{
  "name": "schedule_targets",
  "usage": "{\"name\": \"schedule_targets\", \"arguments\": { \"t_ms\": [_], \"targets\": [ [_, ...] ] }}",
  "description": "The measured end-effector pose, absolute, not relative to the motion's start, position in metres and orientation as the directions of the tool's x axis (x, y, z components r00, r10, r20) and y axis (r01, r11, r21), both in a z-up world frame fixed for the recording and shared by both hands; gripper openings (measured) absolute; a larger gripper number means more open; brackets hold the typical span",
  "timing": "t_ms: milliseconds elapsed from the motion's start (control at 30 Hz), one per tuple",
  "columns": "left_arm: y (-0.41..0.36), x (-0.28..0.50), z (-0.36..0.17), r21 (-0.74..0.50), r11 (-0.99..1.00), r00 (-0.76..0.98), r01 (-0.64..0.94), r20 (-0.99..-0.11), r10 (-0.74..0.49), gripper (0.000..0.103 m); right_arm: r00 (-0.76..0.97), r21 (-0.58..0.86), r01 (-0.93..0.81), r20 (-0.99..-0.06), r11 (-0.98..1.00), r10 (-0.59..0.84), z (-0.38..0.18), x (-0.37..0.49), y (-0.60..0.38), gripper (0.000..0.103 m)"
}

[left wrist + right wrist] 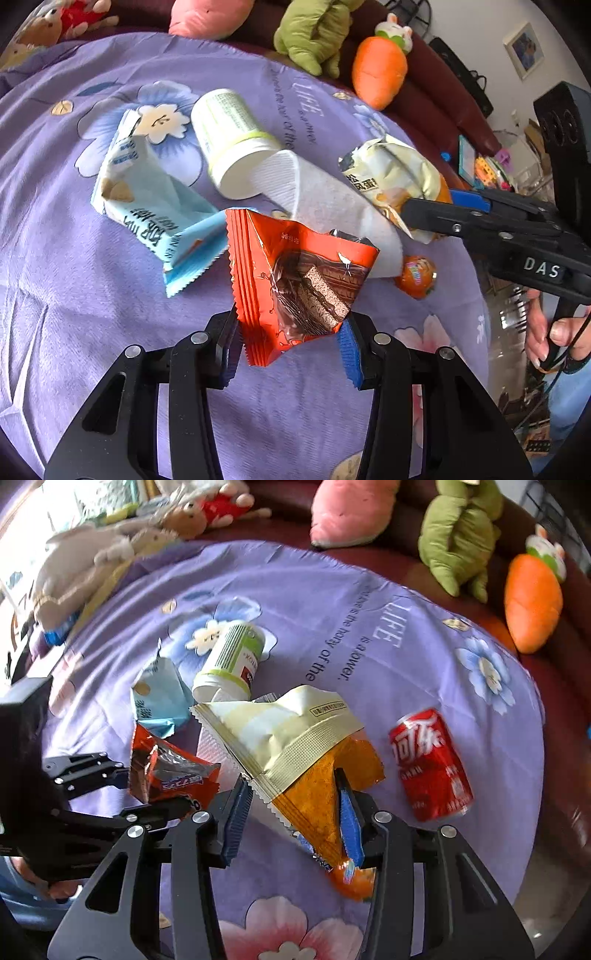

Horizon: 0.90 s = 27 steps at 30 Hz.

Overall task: Collect trash
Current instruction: 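Grasp the orange wafer packet with the left tool while the right tool grasps the yellow snack bag, then carry both packets over the teal bin and open both tools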

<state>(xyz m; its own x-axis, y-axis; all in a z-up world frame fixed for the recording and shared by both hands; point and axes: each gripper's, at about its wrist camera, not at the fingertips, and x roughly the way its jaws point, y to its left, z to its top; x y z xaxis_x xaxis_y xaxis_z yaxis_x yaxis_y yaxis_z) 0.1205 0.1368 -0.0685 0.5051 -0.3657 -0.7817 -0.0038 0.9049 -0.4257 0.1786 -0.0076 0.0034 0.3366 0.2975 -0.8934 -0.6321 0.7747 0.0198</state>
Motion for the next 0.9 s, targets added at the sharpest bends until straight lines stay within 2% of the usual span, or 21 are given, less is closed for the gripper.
{"name": "schedule_targets", "arguments": {
  "t_ms": [333,900],
  "targets": [
    [0.094,0.111,-0.037,-0.388,0.919,0.519,0.073,-0.771,-0.367,0.045,0.406,0.067,-0.552,-0.849,0.831,0.338,0.039,0.148,-0.073,0.042],
    [-0.068,0.124,-0.005,-0.279,0.901,0.443,0.333,-0.797,-0.411,0.045,0.544,0.203,-0.227,-0.785,0.953,0.297,0.052,0.104,-0.261,0.042]
  ]
}}
